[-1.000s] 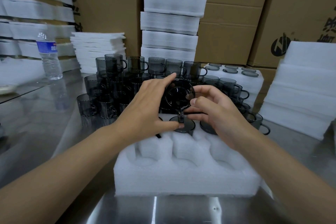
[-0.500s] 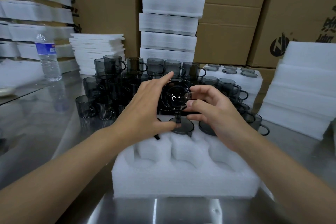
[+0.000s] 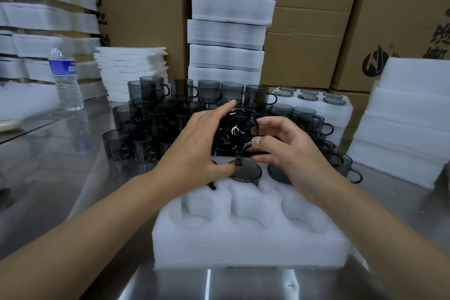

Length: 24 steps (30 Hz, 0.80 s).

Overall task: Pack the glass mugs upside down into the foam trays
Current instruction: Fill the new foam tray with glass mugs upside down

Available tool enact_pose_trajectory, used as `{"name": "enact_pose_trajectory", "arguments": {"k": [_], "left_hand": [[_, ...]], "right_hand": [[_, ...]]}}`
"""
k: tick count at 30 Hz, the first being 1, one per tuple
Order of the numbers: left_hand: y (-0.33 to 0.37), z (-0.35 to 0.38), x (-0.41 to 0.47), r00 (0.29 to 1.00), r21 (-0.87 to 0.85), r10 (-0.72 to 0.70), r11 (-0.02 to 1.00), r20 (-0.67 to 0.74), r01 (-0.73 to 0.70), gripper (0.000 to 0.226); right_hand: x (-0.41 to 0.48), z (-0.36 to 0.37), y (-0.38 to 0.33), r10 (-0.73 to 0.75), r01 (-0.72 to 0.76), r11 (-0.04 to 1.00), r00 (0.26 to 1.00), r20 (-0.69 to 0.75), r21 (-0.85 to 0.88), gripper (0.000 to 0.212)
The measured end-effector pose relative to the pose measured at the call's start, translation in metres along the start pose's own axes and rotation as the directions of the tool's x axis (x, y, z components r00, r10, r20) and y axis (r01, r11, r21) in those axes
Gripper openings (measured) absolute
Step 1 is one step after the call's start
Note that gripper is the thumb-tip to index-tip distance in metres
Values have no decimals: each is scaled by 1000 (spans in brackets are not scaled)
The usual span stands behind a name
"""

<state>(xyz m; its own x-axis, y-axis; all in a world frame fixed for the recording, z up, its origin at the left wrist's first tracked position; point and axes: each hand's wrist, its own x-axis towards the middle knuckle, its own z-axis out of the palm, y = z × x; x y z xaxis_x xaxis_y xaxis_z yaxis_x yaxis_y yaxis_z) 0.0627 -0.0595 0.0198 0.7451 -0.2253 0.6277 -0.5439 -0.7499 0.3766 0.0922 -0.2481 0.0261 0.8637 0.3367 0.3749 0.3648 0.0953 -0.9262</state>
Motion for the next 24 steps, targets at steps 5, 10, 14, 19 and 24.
{"name": "enact_pose_trajectory", "arguments": {"k": [5,10,14,19,24], "left_hand": [[5,-13,2,994,-120,18,993,111,-5,105],[8,-39,3,985,-248,36,969,170,7,103],[8,-50,1,966,-302,22,951,257,58,109],[11,-41,-2,943,-303,-46,941,329,152,101],[8,-47,-1,940,-500,-55,836,337,228,71]], "right_hand": [[-1,3,-9,39,-39,999,999,1,-2,39],[-7,11,-22,98,-102,994,992,78,41,31],[-16,21,-29,122,-134,987,984,128,90,35],[-26,37,-29,126,-144,984,980,157,109,39],[-29,34,-29,106,-103,994,987,123,-27,32]]}}
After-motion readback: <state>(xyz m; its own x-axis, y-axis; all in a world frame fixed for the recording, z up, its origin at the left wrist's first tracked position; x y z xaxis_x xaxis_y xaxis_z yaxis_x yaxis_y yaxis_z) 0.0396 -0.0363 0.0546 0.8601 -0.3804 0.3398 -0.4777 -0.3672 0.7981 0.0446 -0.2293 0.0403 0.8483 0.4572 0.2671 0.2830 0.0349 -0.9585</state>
